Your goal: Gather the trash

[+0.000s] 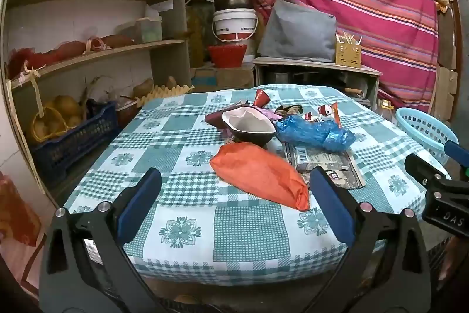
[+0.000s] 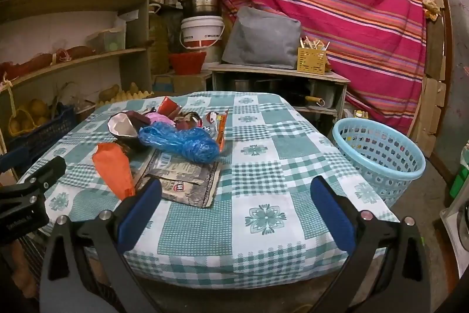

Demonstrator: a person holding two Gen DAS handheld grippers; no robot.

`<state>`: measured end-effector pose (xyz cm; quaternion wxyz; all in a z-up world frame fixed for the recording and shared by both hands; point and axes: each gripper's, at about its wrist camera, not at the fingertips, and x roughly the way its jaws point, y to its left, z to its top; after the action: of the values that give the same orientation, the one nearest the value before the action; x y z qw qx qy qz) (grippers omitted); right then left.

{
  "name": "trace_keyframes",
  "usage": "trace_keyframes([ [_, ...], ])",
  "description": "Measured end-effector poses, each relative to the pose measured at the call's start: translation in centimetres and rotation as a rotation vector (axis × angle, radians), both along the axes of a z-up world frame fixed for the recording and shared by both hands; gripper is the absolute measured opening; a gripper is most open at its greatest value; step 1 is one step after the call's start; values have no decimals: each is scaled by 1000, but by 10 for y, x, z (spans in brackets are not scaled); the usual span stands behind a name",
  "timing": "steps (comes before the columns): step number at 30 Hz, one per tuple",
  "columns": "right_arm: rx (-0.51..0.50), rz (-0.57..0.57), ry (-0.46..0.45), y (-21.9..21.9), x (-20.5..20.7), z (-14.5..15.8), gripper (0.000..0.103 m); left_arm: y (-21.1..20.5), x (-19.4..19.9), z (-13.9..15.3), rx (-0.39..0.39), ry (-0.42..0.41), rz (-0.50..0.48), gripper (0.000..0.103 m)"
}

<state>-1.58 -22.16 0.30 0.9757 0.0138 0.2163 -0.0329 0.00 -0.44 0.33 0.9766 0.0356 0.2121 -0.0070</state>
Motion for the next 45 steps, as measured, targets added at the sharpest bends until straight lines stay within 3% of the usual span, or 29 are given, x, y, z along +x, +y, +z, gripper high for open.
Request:
trace_keyframes([
  [45,-5,-5,-5,-7,0,3,99,1,-1,2,-6,-3,-9,98],
])
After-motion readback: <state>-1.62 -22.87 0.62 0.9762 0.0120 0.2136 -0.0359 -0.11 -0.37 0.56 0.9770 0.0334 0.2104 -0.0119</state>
